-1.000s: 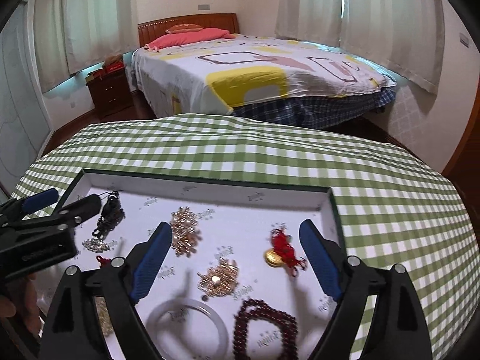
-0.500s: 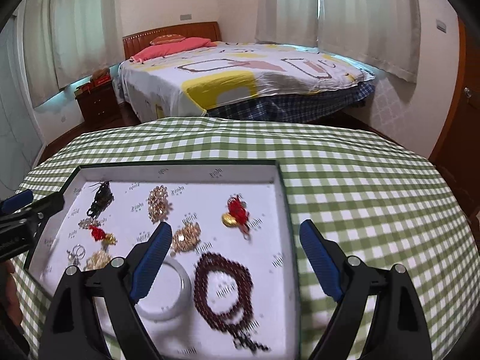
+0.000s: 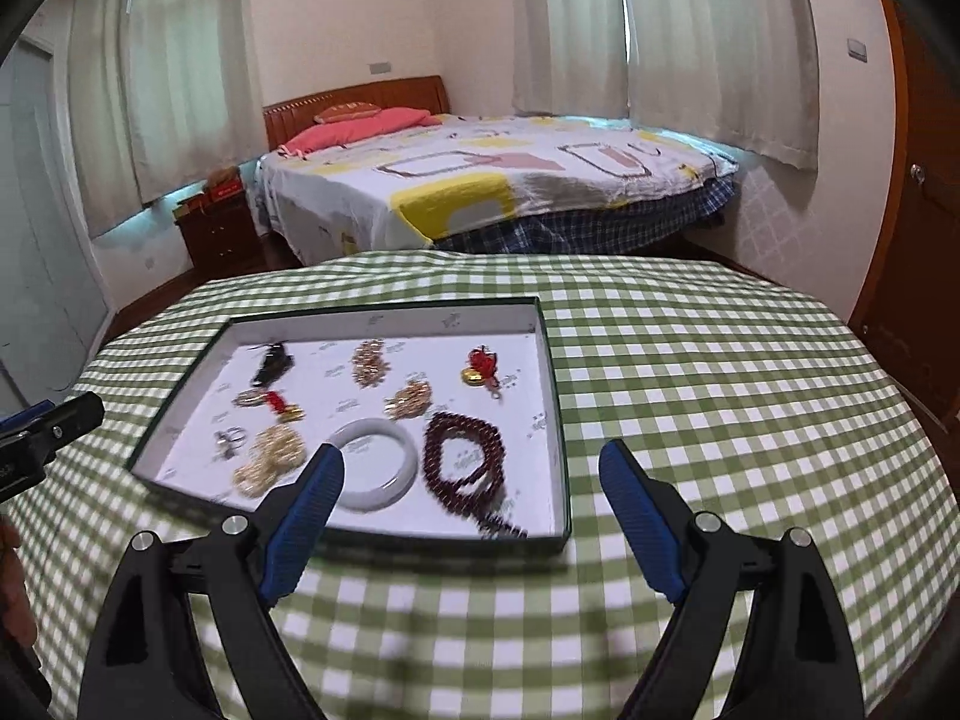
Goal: Organize jewelry
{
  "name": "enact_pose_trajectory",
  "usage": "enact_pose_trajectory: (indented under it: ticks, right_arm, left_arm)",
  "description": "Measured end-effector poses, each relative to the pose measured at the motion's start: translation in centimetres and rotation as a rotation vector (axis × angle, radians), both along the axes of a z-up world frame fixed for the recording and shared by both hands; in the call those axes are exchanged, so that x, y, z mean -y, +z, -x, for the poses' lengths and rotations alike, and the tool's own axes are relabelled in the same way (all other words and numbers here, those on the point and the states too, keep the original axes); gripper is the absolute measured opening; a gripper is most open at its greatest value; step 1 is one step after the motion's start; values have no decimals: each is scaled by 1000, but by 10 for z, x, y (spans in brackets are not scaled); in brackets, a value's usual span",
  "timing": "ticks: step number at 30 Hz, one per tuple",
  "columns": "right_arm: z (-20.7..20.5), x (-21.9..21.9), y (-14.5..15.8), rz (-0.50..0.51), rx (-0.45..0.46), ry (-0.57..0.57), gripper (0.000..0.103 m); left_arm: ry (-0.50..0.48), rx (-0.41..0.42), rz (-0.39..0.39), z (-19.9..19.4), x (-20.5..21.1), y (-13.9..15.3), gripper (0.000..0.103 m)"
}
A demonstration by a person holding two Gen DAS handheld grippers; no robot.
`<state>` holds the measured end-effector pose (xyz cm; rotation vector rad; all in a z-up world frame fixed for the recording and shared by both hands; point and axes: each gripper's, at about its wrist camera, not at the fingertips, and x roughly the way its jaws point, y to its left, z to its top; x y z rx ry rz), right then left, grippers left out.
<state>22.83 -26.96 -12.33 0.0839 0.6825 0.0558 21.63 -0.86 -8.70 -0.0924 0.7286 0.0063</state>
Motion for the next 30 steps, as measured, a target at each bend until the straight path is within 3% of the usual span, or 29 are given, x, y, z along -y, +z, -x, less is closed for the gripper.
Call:
enact_pose_trajectory:
  ticks: [13, 30]
  right_arm:
    - [57, -20, 48, 8, 109, 59, 84]
    - [98, -26, 98, 4, 221, 89, 85]
  left_arm:
    - [11, 73, 23, 68, -11, 43, 97]
    - [15, 172, 17, 111, -7, 91, 99]
